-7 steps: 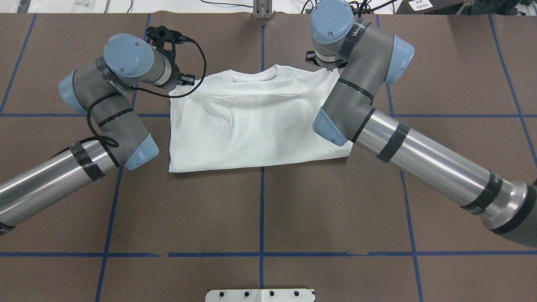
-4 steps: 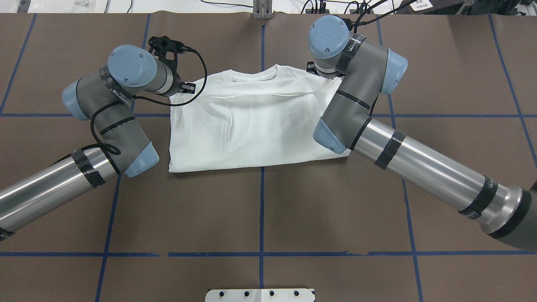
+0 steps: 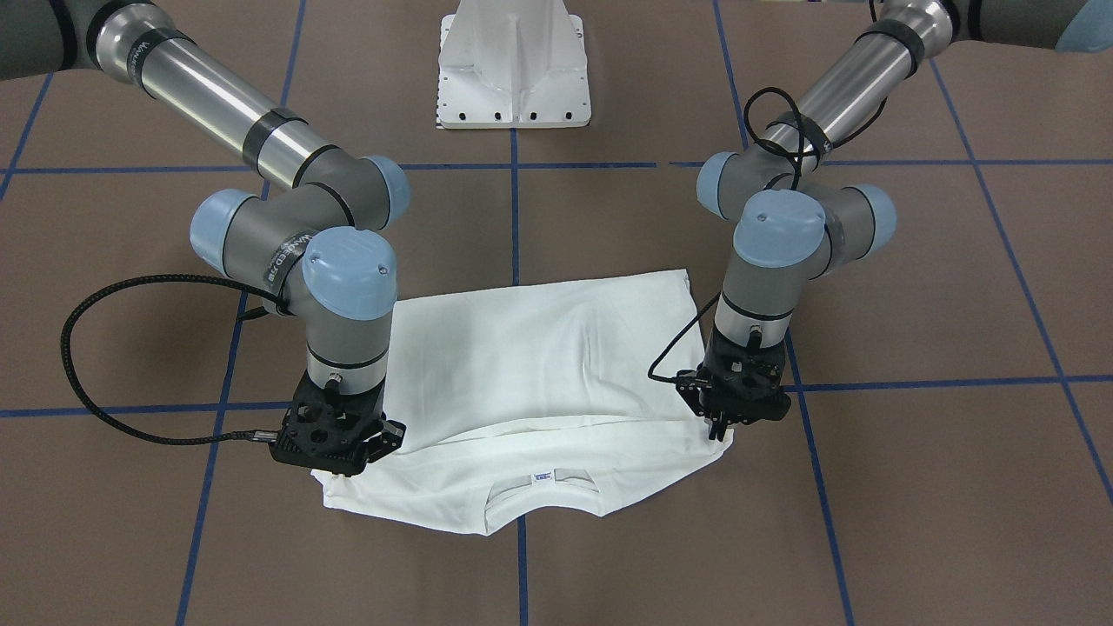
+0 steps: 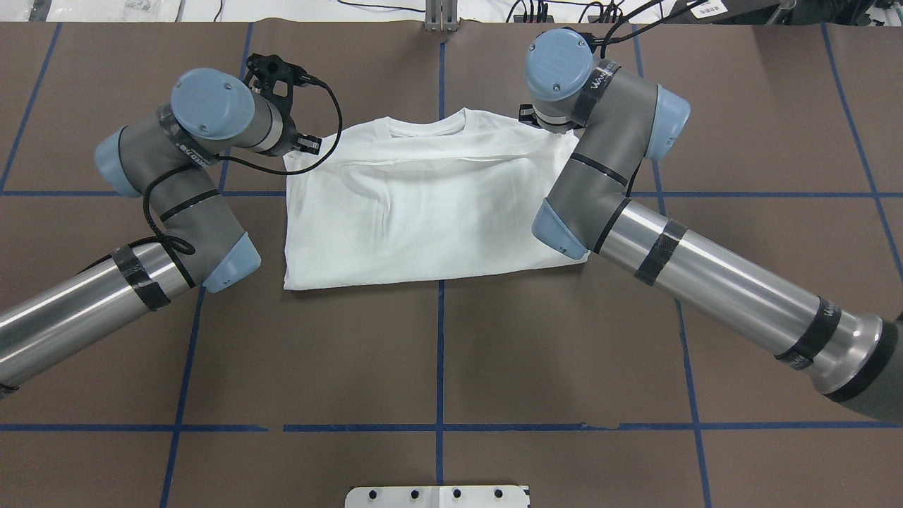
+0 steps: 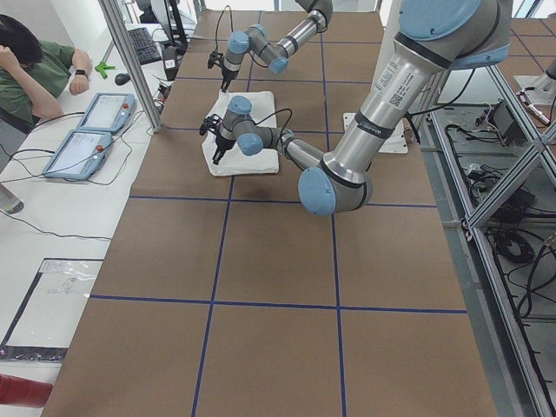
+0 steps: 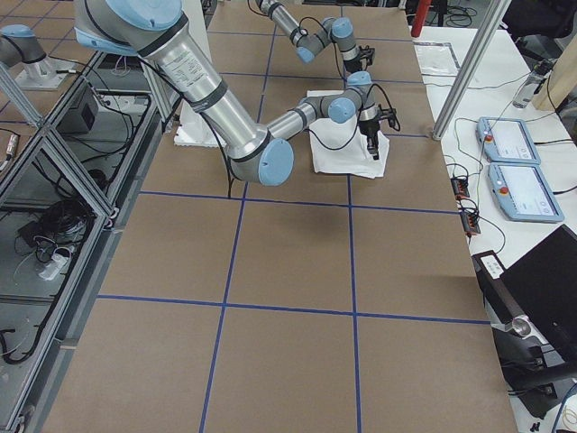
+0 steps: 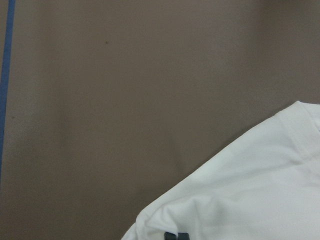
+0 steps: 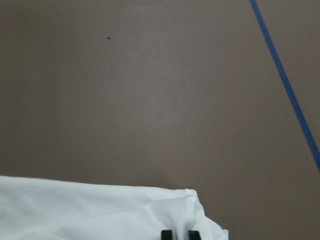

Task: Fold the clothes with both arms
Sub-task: 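Release the hem and move the left gripper to the shirt's nearest side edge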

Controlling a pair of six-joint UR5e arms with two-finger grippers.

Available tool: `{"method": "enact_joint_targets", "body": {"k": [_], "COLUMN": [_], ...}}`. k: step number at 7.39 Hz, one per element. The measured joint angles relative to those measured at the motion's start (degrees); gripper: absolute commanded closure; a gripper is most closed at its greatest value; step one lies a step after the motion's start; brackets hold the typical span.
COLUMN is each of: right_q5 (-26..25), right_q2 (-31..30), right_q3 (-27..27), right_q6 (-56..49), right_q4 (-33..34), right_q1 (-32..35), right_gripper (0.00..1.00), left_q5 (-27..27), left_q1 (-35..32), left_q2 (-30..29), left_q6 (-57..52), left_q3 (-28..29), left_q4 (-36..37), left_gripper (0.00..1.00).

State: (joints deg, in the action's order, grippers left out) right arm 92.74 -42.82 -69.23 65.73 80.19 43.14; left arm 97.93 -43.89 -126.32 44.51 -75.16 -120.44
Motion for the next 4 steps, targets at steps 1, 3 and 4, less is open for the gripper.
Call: {"method": "enact_joint_targets", "body": {"k": [1,3,4], "right_q5": [0.61,3.58,4.4], "right_q2": [-0.25,-2.29,-4.58], "right_q3": [-0.22,-2.88,-5.9], "right_q6": [-0.47,-3.68,-4.99], "right_q4": [-1.05,-1.92,-2.06], "right_q1": [0.5,2.12,2.46], "right_gripper": [0.0,0.0,0.0], "left_q5": [0.29,3.5,5.14], "left_q1": [-0.1,-0.22,0.02], "left_q2": [0.89,4.52,7.92], "left_q6": [-0.46,-0.48,0.5], "left_q3": [-0.69,-5.95,-11.0], "left_q4": [-1.83,-4.5,-4.84], "left_gripper": [0.0,0.0,0.0]}}
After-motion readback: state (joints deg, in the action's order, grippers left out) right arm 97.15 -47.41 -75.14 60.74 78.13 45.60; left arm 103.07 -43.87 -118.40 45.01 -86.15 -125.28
